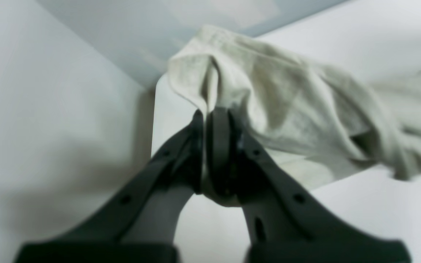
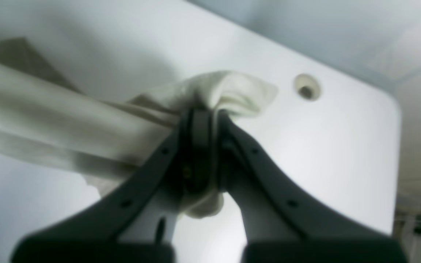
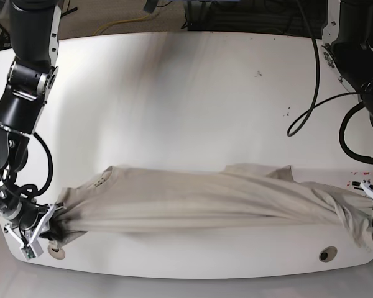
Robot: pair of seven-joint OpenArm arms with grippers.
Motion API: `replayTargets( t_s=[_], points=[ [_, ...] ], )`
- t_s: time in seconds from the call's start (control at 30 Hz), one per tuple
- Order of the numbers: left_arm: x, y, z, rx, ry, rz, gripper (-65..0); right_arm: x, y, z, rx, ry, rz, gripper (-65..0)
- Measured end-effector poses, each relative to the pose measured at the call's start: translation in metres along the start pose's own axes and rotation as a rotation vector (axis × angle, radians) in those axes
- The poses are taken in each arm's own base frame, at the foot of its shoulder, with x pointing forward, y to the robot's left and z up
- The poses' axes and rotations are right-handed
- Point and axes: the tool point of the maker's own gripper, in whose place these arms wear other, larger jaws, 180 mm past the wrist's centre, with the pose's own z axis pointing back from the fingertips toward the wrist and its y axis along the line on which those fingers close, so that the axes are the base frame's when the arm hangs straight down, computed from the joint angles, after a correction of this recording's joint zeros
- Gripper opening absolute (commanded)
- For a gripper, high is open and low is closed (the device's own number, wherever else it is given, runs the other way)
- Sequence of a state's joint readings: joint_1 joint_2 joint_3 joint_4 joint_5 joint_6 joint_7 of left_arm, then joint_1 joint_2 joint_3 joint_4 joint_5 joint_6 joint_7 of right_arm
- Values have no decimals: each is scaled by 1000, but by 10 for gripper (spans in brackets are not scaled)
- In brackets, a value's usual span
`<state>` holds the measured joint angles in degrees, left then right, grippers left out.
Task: Fold the T-shirt properly
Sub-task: 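Drag the shirt with both grippers away from the robot, stretching it, then lay the shirt down and release it with the left gripper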
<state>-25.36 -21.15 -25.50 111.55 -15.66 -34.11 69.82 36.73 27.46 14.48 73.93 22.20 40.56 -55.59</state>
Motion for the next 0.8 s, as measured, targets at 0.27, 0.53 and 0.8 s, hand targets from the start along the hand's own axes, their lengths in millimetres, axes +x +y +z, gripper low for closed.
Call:
replayTargets(
  t_s=[0.27,0.53,0.8],
  points=[
    [-74,-30,13,-62,153,17,-649,-83,21,12,-9,103,-91,-650],
    [-143,-57,36,-157,285,94,-649,-157,61,29,6,206,-155,-650],
    [-203,-69,67,-186,442,105,-649,-202,86,46,12,258,-224,-650]
  ],
)
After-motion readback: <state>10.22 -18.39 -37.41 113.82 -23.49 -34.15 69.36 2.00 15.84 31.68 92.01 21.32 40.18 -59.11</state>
